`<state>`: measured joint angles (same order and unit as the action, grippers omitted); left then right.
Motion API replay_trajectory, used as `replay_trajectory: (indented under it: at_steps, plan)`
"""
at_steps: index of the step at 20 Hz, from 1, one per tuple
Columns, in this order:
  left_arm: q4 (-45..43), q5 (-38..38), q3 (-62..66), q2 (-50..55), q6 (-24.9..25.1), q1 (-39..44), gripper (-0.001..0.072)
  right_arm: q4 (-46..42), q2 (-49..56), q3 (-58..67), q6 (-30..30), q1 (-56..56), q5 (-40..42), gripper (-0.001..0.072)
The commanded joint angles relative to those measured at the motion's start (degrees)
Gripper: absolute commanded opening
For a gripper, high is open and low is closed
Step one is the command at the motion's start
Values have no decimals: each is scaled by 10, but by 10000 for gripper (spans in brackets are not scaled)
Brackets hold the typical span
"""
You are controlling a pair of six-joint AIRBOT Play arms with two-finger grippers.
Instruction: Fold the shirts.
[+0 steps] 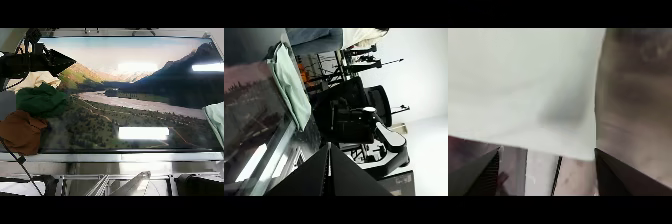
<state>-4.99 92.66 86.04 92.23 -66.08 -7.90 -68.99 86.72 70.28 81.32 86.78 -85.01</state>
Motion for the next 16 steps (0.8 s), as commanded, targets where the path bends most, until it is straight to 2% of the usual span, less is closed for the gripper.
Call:
replay_trajectory:
  at_steps: [1, 2, 4, 6, 9, 13, 16]
  plan:
    - [10, 12, 0, 0, 2, 0, 1, 85, -25, 5, 8, -3, -50, 112]
    - [22, 14, 1, 0, 15, 0, 0, 144, -36, 5, -11, -16, -43, 18]
    - [10, -1, 19, -1, 33, -3, -1, 264, -63, 5, -51, -60, -19, 18]
    - [-50, -33, 39, -2, 35, -2, -2, 360, -92, 2, -104, -133, -16, 18]
    - [-96, -28, -42, -61, 29, 27, -2, 367, -165, -63, -137, -282, -2, 18]
    - [-121, -121, -287, -211, 31, 112, -1, 370, -280, -266, -183, -489, 42, 18]
    - [-115, -200, -459, -295, 31, 180, 0, 373, -356, -411, -193, -613, 124, 18]
